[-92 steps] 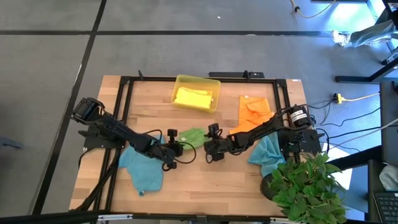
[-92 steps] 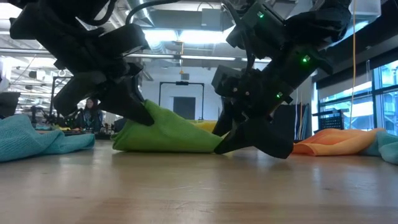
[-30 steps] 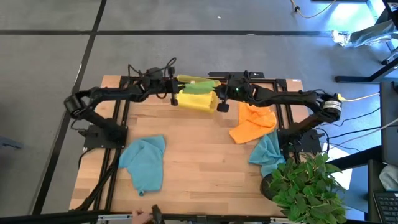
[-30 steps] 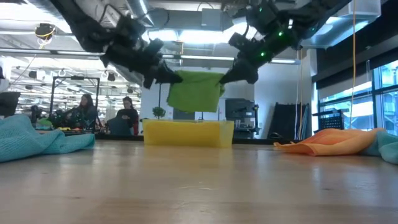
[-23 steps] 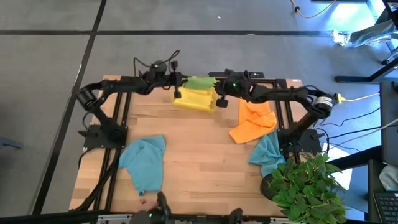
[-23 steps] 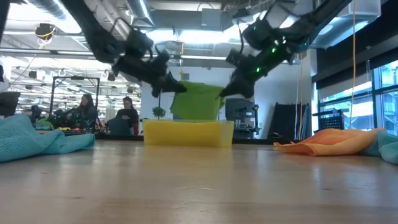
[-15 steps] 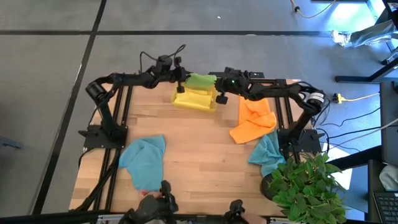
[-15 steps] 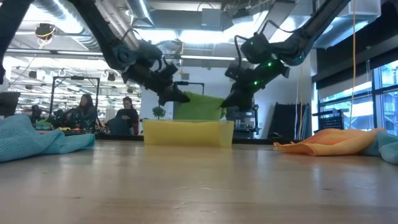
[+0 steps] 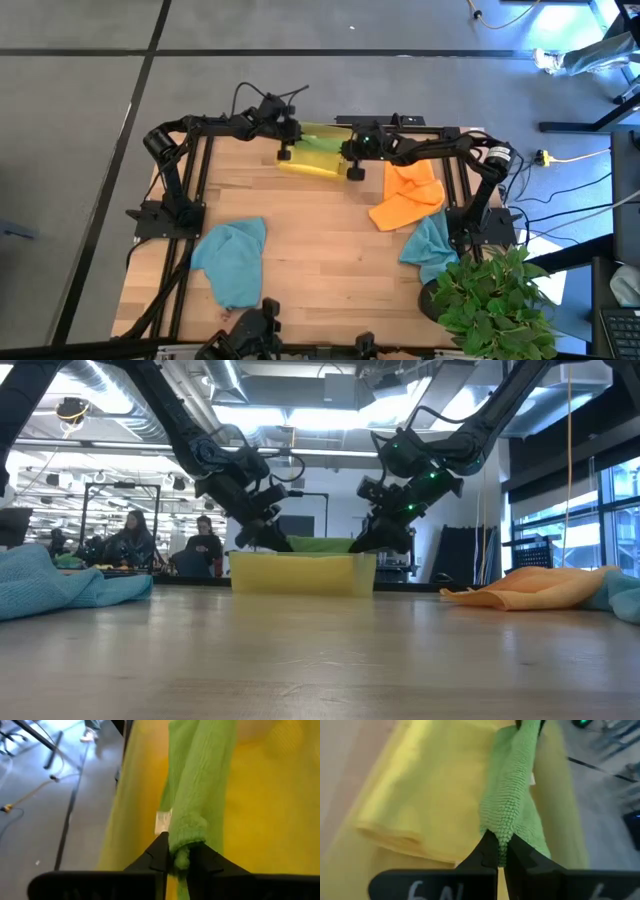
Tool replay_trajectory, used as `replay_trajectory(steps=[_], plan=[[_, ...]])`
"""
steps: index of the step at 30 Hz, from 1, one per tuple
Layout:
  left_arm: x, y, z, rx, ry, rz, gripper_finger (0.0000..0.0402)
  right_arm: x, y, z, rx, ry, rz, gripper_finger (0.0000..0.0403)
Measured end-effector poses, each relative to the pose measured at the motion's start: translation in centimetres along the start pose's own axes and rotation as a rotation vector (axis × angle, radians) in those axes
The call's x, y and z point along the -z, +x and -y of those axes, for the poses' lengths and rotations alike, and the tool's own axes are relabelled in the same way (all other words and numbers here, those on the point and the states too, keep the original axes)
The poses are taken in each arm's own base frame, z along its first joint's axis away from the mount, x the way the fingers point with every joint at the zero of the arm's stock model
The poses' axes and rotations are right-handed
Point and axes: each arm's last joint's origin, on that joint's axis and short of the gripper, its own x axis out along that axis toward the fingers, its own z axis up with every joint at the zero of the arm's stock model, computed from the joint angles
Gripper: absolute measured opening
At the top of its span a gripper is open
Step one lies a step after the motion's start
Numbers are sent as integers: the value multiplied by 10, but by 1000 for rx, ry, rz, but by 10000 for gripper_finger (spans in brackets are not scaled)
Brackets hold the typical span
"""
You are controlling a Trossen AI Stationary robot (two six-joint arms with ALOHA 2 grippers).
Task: Fold microfiber towels
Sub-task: Put the green towel into the yellow bin
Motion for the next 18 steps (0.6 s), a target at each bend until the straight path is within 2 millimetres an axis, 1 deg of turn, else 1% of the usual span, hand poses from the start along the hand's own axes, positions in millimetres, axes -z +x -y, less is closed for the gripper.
replay_trajectory(steps=[4,7,10,15,18], plan=[[2,0,5,34,-15,-39,56,-2,0,-9,-78,-7,12,12],[6,0,10,69,-39,-98,71,-3,0,-16,-162,-7,29,31],[11,-1,16,111,-64,-163,90,-5,0,-20,-209,-9,55,54],[8,-14,25,187,-89,-237,116,-8,-1,-23,-214,-18,68,91],[-2,-29,27,194,-83,-242,120,-9,0,-24,-217,-21,72,113]])
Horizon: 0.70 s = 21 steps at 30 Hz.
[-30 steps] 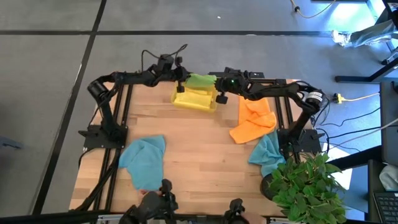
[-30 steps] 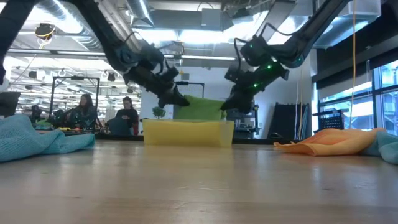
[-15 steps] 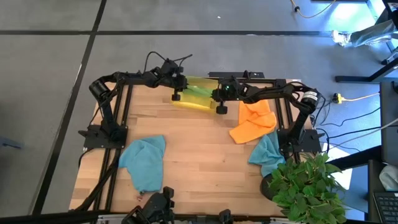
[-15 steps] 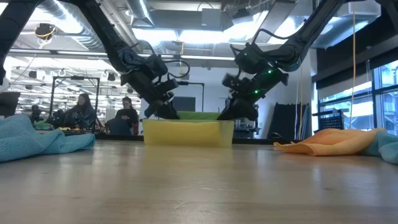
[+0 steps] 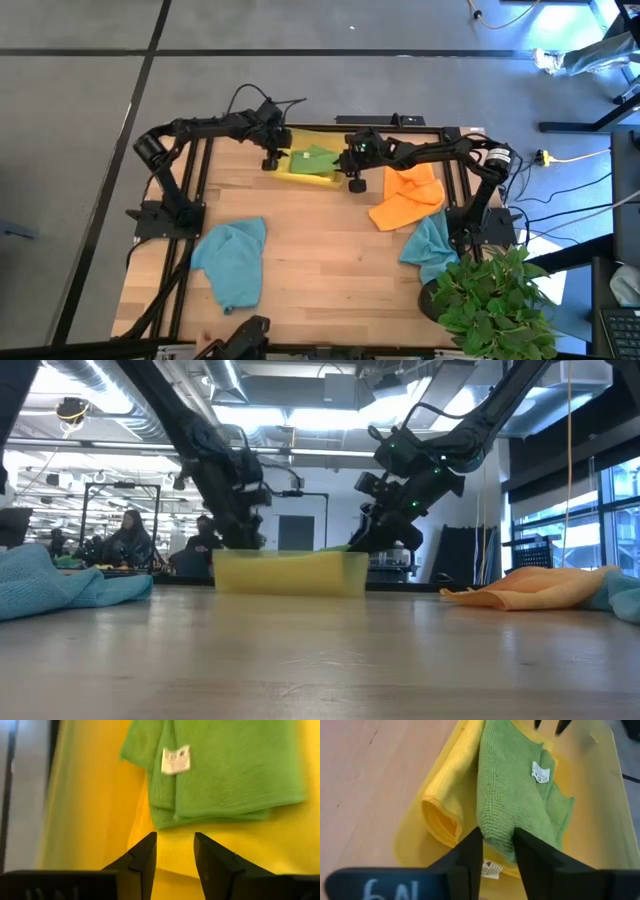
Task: Fold microfiber towels
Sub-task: Put the green towel into the yellow bin
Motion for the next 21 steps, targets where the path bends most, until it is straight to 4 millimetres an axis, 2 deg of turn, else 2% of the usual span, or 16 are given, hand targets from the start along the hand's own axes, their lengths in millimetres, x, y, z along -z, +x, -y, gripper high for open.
replay_trajectory(steps=[4,10,12,16,21], plan=[[-13,-27,5,-32,21,44,120,0,0,-2,-48,4,25,138],[-34,-67,16,-37,-6,211,121,-5,-3,-10,-113,21,29,169],[-40,-78,21,-25,-44,263,121,-10,-10,-11,-110,24,28,178],[-51,-98,30,11,-94,363,121,-32,-32,-3,-100,30,177,185],[-63,-117,44,109,-92,494,120,-50,-58,-1,-134,49,295,186]])
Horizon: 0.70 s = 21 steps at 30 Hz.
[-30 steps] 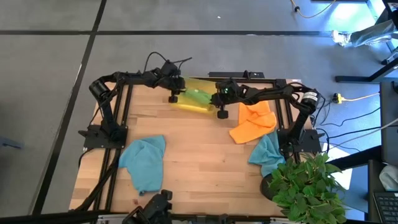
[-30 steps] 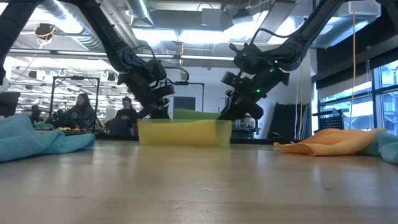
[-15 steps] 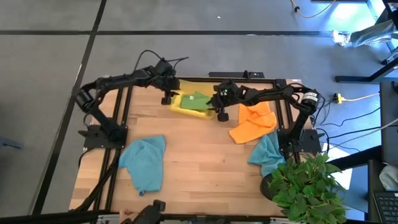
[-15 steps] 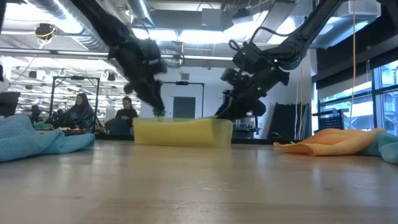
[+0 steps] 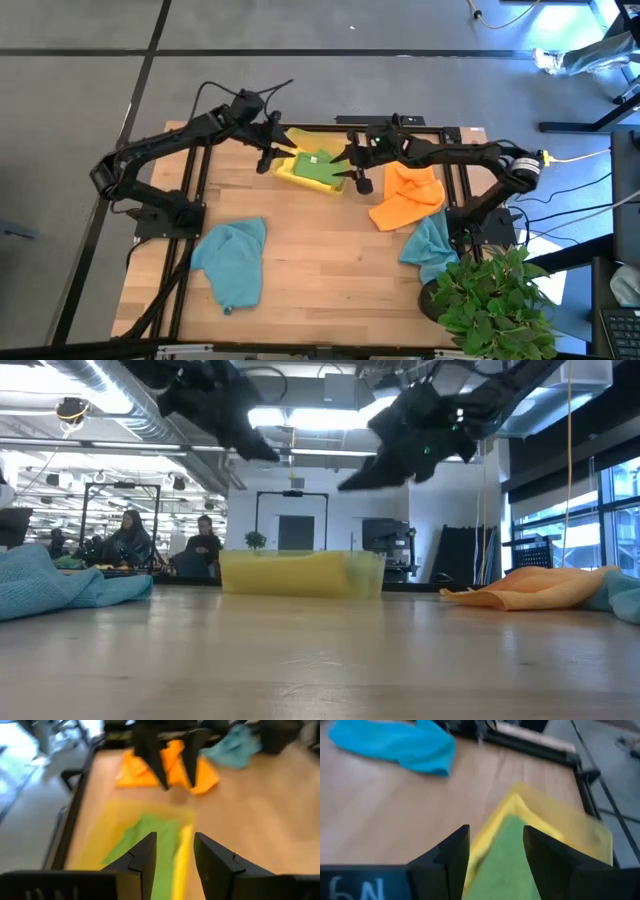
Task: Fold microfiber towels
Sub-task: Put the green towel into the yellow bin
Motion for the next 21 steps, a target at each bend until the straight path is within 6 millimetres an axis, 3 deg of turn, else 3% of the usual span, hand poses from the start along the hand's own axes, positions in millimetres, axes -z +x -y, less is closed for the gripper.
replay_trajectory(steps=[2,5,10,14,17,21], plan=[[-6,0,7,50,-2,52,116,-5,-6,-2,-29,17,29,185],[0,15,24,127,-26,71,109,-3,-12,-8,-56,21,41,176],[30,74,66,132,25,-98,97,-1,-20,-12,-21,19,26,155],[40,115,89,78,98,-144,88,-15,-41,-8,216,-10,-26,135],[45,142,94,12,110,-141,82,-26,-60,-7,288,-17,1,117],[48,166,84,-27,87,-153,77,-34,-84,-4,323,18,36,94]])
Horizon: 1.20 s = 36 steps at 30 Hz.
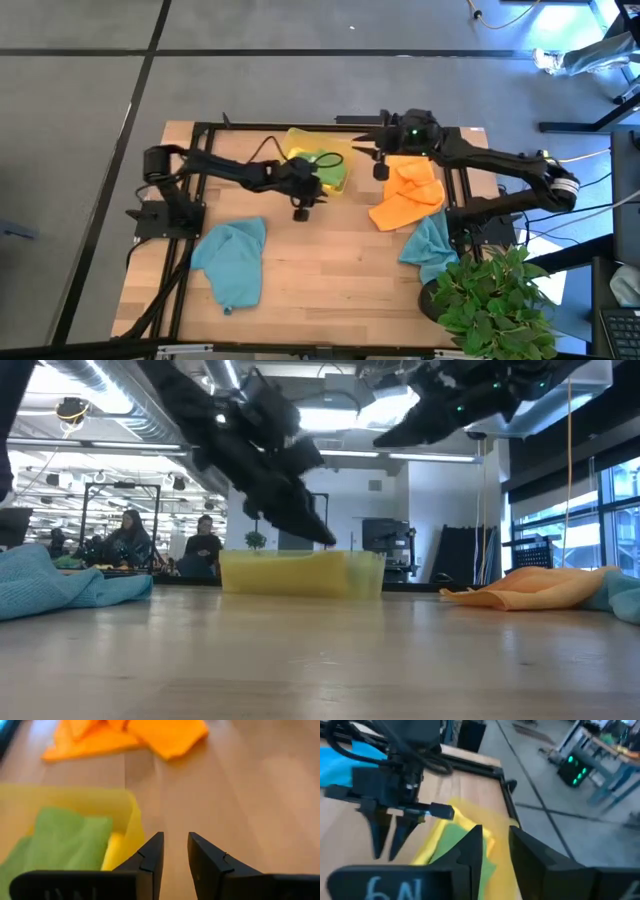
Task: Fold microfiber towels
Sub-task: Put the green towel into the yellow bin, then fold the orange towel
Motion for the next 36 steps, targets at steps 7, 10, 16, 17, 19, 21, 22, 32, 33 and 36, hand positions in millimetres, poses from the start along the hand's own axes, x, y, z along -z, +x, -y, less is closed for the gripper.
replay_trajectory(steps=[7,10,16,17,19,21,22,32,33,36], plan=[[4,35,-28,-30,-67,-50,76,15,-13,5,-27,63,-131,58],[3,38,-40,-66,-81,-52,76,19,-13,3,-47,66,-175,50],[-5,28,-63,-186,-117,-30,70,29,-16,-3,-101,70,-278,49],[-7,26,-66,-190,-122,-15,70,30,-17,-4,-108,77,-299,49],[-9,21,-68,-172,-128,2,70,34,-18,-6,-113,106,-347,49],[-15,16,-66,-123,-124,32,70,38,-21,-8,-124,143,-416,52],[-20,12,-64,-93,-119,61,70,40,-23,-9,-120,174,-455,54],[-80,-34,-20,145,31,334,70,55,-42,-17,-8,470,-827,105],[-83,-34,-14,148,68,371,70,58,-43,-19,-9,482,-862,113],[-80,-31,0,151,140,467,70,65,-42,-21,-13,523,-947,140]])
